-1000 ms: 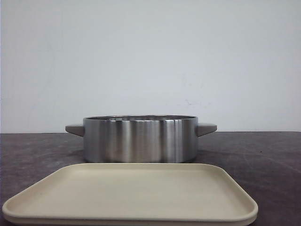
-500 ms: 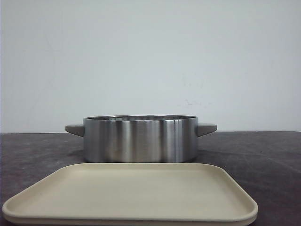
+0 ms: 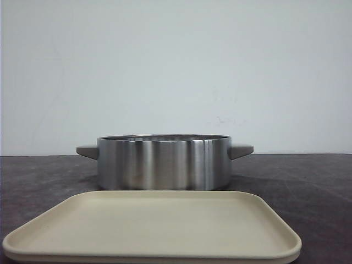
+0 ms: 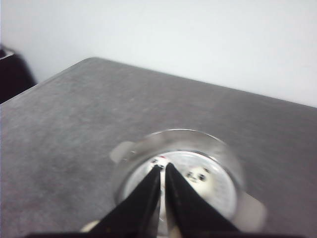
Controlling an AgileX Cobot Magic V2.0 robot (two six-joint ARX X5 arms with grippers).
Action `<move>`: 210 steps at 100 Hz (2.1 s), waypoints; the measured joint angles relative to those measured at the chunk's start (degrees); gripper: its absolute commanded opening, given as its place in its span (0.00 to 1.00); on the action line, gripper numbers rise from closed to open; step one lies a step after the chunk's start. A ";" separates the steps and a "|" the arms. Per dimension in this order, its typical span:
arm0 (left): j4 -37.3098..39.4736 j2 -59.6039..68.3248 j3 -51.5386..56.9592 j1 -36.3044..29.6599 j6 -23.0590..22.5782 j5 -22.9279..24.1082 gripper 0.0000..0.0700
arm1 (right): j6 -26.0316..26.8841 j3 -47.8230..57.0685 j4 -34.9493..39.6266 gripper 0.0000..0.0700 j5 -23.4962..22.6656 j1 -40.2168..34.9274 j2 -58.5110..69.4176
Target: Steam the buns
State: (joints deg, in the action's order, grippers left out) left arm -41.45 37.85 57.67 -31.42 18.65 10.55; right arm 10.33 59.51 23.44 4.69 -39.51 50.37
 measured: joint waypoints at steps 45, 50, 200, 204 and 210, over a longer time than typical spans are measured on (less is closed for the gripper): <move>0.02 0.00 0.00 0.00 -0.02 0.00 0.00 | -3.52 -15.06 -1.40 0.01 7.30 22.16 -16.15; 0.00 0.00 0.00 0.00 0.00 0.00 0.00 | -4.15 -20.33 -7.78 0.01 7.26 24.11 -19.47; 0.02 0.00 0.00 0.00 0.00 0.02 0.00 | -4.57 -58.64 -14.36 0.01 8.61 35.12 -50.14; 0.02 0.00 0.00 0.00 0.00 0.00 0.00 | -4.57 -58.64 -14.38 0.01 8.63 35.12 -50.14; 0.02 0.00 0.00 0.00 0.00 0.00 0.00 | -4.57 -58.64 -14.36 0.01 8.61 35.12 -50.14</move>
State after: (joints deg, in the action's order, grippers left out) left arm -41.43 37.85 57.67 -31.42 18.65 10.55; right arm 5.76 0.86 9.08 13.30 -4.38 0.23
